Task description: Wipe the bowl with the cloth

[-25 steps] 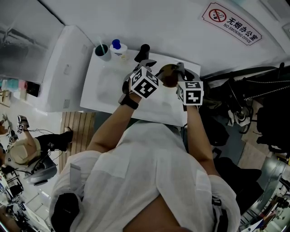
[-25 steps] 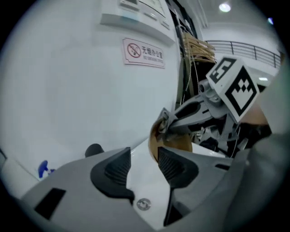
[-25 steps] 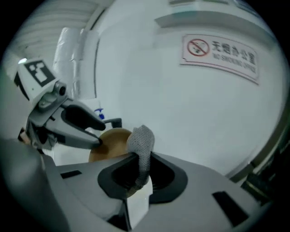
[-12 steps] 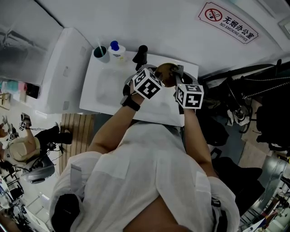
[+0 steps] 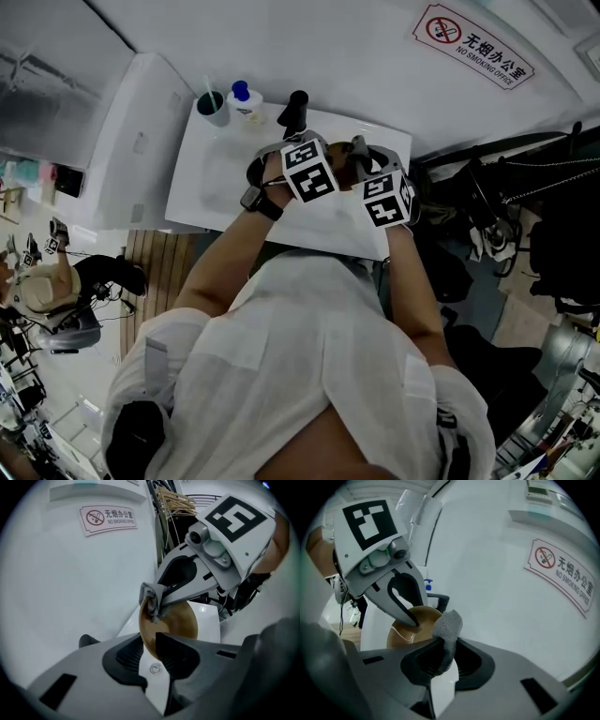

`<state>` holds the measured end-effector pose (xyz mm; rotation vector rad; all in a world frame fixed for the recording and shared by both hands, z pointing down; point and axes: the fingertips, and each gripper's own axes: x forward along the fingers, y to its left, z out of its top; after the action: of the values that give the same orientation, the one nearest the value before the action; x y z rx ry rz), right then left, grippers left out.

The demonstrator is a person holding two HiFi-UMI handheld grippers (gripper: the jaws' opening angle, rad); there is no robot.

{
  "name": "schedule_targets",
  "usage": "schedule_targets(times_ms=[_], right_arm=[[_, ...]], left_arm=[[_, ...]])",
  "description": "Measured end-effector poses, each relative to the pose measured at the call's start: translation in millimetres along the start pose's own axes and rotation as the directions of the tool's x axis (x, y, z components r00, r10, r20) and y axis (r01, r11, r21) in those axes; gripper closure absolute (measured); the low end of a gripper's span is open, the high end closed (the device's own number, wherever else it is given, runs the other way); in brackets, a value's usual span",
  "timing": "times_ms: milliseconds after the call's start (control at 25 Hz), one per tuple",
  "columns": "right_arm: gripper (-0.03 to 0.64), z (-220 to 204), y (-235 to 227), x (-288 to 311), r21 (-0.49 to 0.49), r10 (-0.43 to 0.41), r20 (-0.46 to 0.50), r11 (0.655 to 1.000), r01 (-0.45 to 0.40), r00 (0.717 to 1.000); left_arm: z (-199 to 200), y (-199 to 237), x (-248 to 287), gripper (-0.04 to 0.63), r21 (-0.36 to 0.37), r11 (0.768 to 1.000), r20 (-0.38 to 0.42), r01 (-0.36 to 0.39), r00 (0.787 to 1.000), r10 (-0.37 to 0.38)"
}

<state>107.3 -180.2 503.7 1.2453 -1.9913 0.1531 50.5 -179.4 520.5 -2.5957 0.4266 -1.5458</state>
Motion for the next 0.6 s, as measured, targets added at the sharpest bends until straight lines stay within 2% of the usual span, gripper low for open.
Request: schedule_targets(times_ms=[160, 280, 400, 480, 600], right_arm=[[0.54, 4, 18, 2, -0.174, 0.048, -0.025, 0.983, -0.051, 0.999], [0.541, 8, 35, 2, -0.302, 0.083, -0.034, 0.949, -0.089, 0.996], [0.541, 12, 46, 4, -0.388, 0.109, -0.038, 0.914, -0.115, 0.993], [0.541, 13, 48, 5, -0.393, 0.117, -0.036, 0.911, -0.121, 0.993], [0.541, 14, 44, 7, -0.299, 0.113, -0.009, 0.948, -0.11, 0.994]], left_arm=[[1, -8, -1, 0.522, 0.103, 0.994, -0.027, 0.027, 0.999, -0.025], [3, -12, -1, 0.547, 0.165, 0.986, -0.036, 0.033, 0.999, -0.028], [4, -16, 0, 0.561, 0.192, 0.981, -0.036, 0.031, 0.999, -0.024], [3, -15, 0, 0.565, 0.174, 0.985, -0.025, 0.02, 1.0, -0.016], [4, -8, -1, 0.575, 0.082, 0.997, 0.014, -0.005, 1.0, 0.004]])
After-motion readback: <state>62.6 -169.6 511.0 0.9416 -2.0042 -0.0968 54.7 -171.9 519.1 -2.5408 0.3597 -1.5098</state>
